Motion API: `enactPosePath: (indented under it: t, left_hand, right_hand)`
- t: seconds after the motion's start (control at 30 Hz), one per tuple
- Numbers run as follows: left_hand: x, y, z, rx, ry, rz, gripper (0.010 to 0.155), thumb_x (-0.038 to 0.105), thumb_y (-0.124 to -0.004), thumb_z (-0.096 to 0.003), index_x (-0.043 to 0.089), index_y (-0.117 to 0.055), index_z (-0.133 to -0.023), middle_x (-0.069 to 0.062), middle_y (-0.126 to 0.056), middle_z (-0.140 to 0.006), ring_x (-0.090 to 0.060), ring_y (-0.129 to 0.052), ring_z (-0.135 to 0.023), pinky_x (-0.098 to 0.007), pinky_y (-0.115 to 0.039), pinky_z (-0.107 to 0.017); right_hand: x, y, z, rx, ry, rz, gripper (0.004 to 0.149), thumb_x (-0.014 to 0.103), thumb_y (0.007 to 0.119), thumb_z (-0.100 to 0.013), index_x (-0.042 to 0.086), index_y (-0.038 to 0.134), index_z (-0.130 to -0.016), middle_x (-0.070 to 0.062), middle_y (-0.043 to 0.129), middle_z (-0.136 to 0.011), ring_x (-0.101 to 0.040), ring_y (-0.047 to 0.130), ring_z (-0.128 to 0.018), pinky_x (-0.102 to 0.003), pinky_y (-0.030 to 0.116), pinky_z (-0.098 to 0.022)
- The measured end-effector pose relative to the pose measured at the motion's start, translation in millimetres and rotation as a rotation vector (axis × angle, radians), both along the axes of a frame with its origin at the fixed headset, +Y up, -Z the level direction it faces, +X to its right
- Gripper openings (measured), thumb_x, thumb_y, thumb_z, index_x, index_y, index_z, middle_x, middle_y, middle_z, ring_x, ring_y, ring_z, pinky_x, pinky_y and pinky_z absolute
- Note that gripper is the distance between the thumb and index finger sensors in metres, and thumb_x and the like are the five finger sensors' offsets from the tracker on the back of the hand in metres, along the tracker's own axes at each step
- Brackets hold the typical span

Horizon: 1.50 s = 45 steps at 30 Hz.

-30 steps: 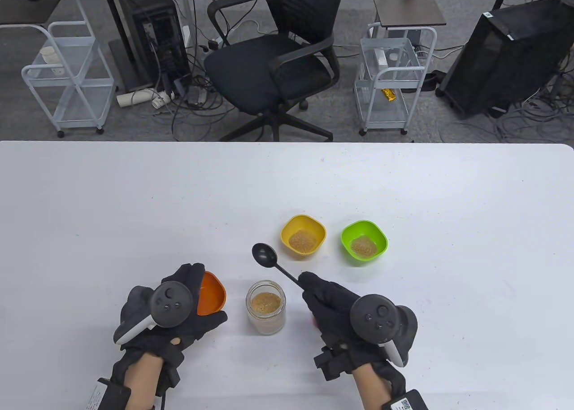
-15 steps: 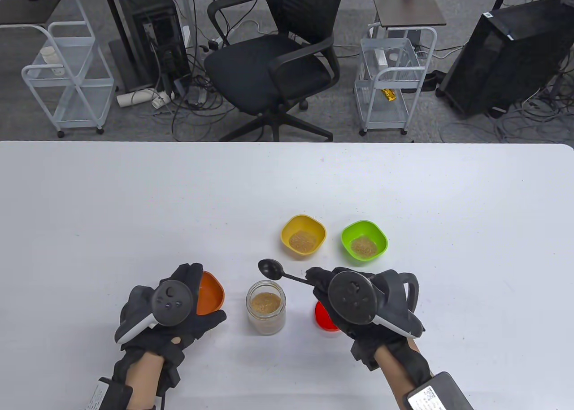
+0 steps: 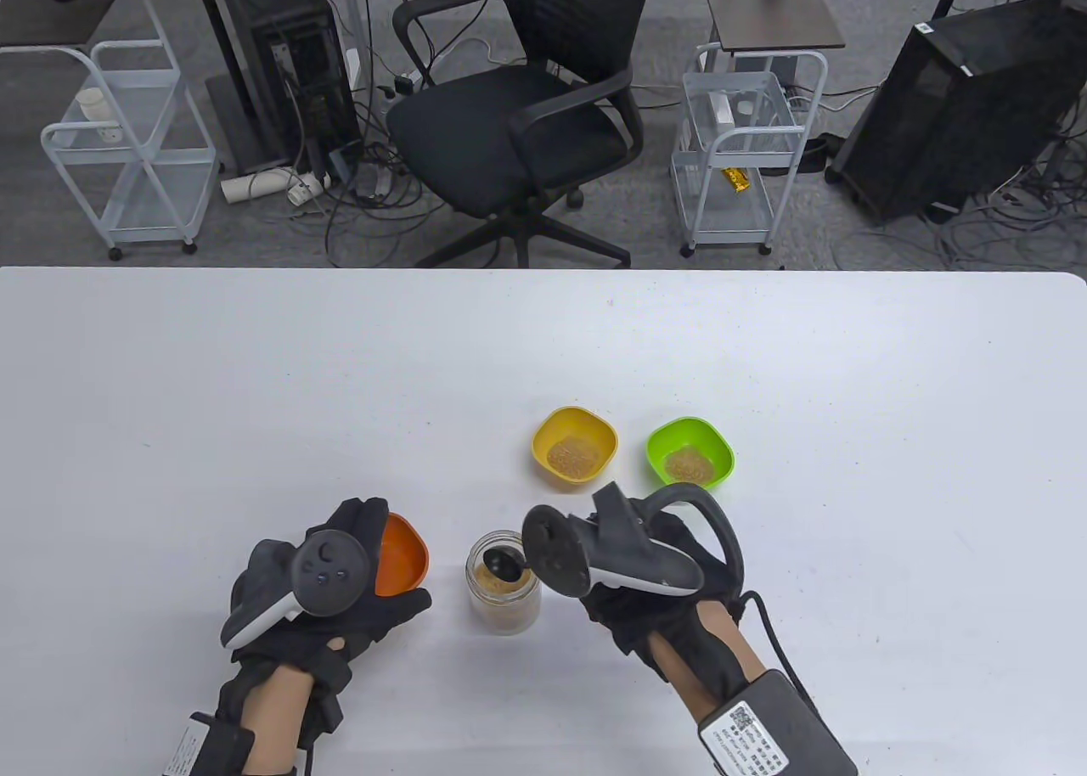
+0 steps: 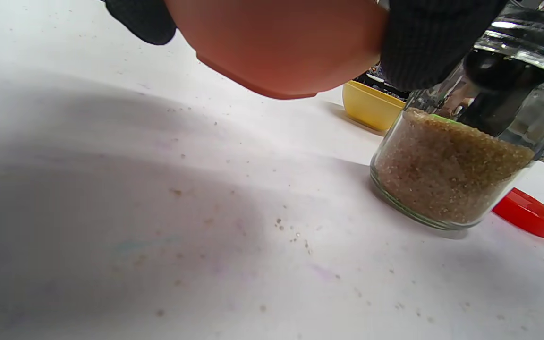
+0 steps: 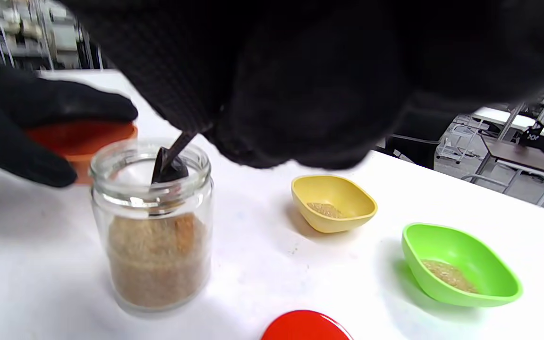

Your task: Scoop brown sugar granules from jar into dishes

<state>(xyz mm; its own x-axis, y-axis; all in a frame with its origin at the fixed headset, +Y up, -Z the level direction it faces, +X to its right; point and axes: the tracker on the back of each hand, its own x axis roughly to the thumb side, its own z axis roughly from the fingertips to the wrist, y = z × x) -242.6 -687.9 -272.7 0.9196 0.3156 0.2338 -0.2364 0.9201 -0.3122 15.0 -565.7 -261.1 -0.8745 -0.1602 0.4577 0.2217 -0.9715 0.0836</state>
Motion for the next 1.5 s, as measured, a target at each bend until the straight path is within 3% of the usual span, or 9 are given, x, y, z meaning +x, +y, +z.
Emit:
enactPosePath:
  t: [0.33, 0.47, 0.73, 0.87, 1.03, 1.5]
  left_hand:
    - [-0.2, 0.7, -0.9, 0.007, -0.002, -0.001, 0.111, 0.066, -0.083, -0.0538, 0.004, -0.02, -0.12, -0.029, -0.023, -0.125, -0.057, -0.044, -0.11, -0.058, -0.059, -0.083]
    - [2.4, 0.6, 0.1, 0.012, -0.017, -0.002, 0.111, 0.067, -0.083, -0.0536, 0.004, -0.021, -0.12, -0.029, -0.024, -0.125, -0.057, -0.045, -0.11, -0.058, -0.06, -0.082]
    - [3.5, 0.0, 0.7, 0.008, -0.025, -0.011, 0.111, 0.066, -0.083, -0.0537, 0.004, -0.021, -0.12, -0.029, -0.023, -0.125, -0.057, -0.044, -0.11, -0.058, -0.06, -0.082]
    - [3.9, -0.1, 0.7, -0.001, -0.027, -0.013, 0.111, 0.066, -0.083, -0.0538, 0.004, -0.021, -0.12, -0.029, -0.023, -0.125, -0.057, -0.044, -0.11, -0.058, -0.059, -0.083]
    - [4.3, -0.3, 0.5, -0.005, -0.029, -0.016, 0.111, 0.066, -0.083, -0.0536, 0.004, -0.02, -0.12, -0.029, -0.024, -0.125, -0.056, -0.044, -0.11, -0.058, -0.059, -0.082]
    - [9.3, 2.2, 2.6, 0.005, -0.067, -0.009, 0.112, 0.067, -0.083, -0.0531, 0.003, -0.022, -0.12, -0.029, -0.026, -0.125, -0.055, -0.046, -0.11, -0.058, -0.061, -0.082]
  right_hand:
    - [-37.6, -6.8, -2.6, 0.053, 0.024, 0.233, 0.037, 0.037, 0.087, -0.05, 0.031, 0.089, -0.086, 0.005, 0.106, -0.057, -0.014, 0.105, -0.018, -0.036, 0.095, -0.023]
    - [-45.4, -10.3, -4.5, 0.021, 0.029, 0.253, 0.037, 0.037, 0.087, -0.05, 0.03, 0.09, -0.086, 0.005, 0.106, -0.057, -0.014, 0.105, -0.018, -0.036, 0.095, -0.023]
    - [-29.6, -13.6, -25.6, -0.183, -0.029, 0.062, 0.037, 0.038, 0.086, -0.05, 0.029, 0.09, -0.086, 0.006, 0.106, -0.055, -0.013, 0.104, -0.016, -0.034, 0.095, -0.022]
    - [-5.7, -21.8, -42.5, -0.349, -0.096, -0.124, 0.037, 0.038, 0.086, -0.051, 0.028, 0.09, -0.087, 0.006, 0.106, -0.054, -0.012, 0.104, -0.015, -0.034, 0.095, -0.021]
    - [17.4, -32.0, -52.6, -0.463, -0.156, -0.282, 0.038, 0.038, 0.085, -0.051, 0.026, 0.089, -0.088, 0.005, 0.106, -0.053, -0.011, 0.103, -0.014, -0.033, 0.094, -0.02]
    - [56.3, -32.9, -46.0, -0.483, -0.202, -0.43, 0.038, 0.038, 0.085, -0.052, 0.026, 0.089, -0.088, 0.005, 0.106, -0.053, -0.011, 0.103, -0.013, -0.034, 0.095, -0.019]
